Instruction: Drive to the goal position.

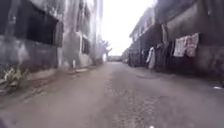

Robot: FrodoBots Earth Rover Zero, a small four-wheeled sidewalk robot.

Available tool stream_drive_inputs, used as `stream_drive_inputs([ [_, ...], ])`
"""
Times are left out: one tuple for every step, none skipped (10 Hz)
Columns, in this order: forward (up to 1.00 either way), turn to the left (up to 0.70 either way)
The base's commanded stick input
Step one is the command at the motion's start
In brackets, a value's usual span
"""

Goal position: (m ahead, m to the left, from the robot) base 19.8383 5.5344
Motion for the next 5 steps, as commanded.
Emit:
stream_drive_inputs([
  [0.50, 0.00],
  [0.50, 0.00],
  [0.50, 0.00],
  [0.50, 0.00],
  [0.50, 0.00],
])
